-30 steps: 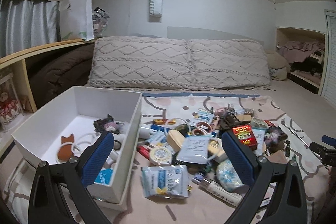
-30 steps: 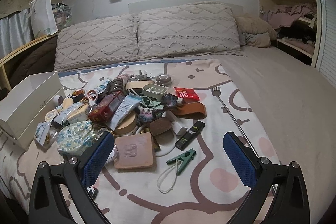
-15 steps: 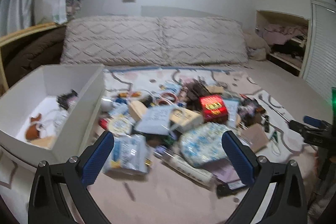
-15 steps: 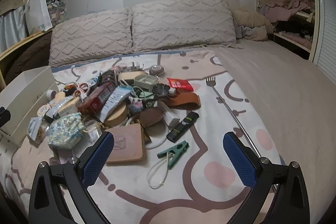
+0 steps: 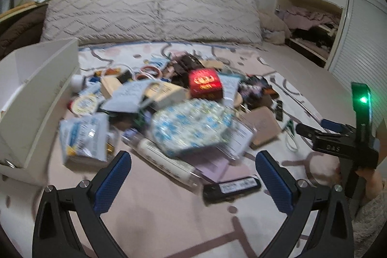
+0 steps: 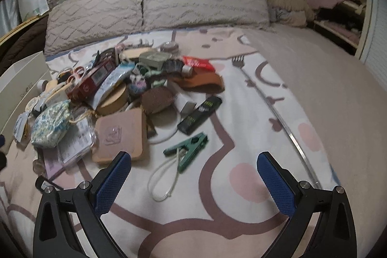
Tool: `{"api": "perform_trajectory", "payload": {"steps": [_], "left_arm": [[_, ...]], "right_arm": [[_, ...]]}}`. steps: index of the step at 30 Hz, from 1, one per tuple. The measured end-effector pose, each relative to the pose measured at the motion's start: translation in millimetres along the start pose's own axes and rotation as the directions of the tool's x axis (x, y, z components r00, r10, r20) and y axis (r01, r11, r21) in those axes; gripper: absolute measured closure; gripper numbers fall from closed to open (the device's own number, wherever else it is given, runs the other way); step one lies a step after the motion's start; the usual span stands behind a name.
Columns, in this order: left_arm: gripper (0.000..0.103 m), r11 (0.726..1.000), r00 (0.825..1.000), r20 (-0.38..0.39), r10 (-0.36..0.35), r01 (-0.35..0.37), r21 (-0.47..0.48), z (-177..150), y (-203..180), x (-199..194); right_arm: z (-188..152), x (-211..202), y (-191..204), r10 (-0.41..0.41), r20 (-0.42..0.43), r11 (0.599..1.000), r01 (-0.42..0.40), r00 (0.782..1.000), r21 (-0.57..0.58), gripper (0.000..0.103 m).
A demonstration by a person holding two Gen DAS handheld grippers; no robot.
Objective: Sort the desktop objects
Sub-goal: 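Move the left gripper over the black lighter while the right gripper approaches the green clip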
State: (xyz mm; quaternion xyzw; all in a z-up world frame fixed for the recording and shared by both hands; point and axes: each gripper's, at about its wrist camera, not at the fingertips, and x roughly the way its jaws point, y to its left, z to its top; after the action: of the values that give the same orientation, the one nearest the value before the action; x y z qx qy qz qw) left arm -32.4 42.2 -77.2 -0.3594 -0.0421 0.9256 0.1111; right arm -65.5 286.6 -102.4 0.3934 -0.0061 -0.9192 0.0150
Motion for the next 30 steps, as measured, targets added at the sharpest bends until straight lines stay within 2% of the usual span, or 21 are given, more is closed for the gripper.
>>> {"api": "perform_trajectory", "payload": {"steps": [10,12,13,14,16,19,21,23,30], "left_arm": [[0.0,0.999,0.997,-0.071,-0.038,0.037,-0.004,-13,-17,16],[0.0,0.999,0.996,-0.08,-0.039,0.038,-0.007,-14,-17,19],[0.0,0.999,0.996,-0.084,-0.037,0.037,-0.007,-15,-17,20],[0.0,0.999,0.996,-0.085,-0.036,0.035,-0.009,-15,-17,21],[0.0,0.999,0.996,-0.089,-0.034,0.033,-0.012,-16,-17,22],[0.0,0.999,0.995,-0.094,-0.032,0.031,-0.015,-18,-17,23],[0.0,1.0,0.995,-0.097,-0.027,0.026,-0.014,-19,-18,24],[0.0,1.0,0.994,-0.102,-0.027,0.025,-0.017,-19,-18,26],[0.0,0.999,0.992,-0.122,-0.029,0.024,-0.039,-22,-18,32]], "right_arm": [[-10,9,3,0.015,-0.035,1.0,-0.015,0.999,-0.01,0.001],[-12,8,4,0.013,-0.034,1.0,-0.014,0.999,-0.014,0.021],[-12,8,4,0.01,-0.033,1.0,-0.01,0.999,-0.011,0.038],[-12,9,3,0.004,-0.037,1.0,-0.004,0.999,-0.008,0.043],[-13,10,3,0.01,-0.042,1.0,-0.01,0.999,-0.008,0.043],[-16,9,7,0.021,-0.038,0.999,-0.022,0.999,-0.028,0.057],[-18,12,10,0.017,-0.052,0.999,-0.019,0.999,-0.039,0.061],[-21,14,12,0.003,-0.066,0.999,-0.006,0.998,-0.049,0.075],[-31,13,24,0.012,-0.08,0.994,-0.021,0.997,-0.108,0.089]]}}
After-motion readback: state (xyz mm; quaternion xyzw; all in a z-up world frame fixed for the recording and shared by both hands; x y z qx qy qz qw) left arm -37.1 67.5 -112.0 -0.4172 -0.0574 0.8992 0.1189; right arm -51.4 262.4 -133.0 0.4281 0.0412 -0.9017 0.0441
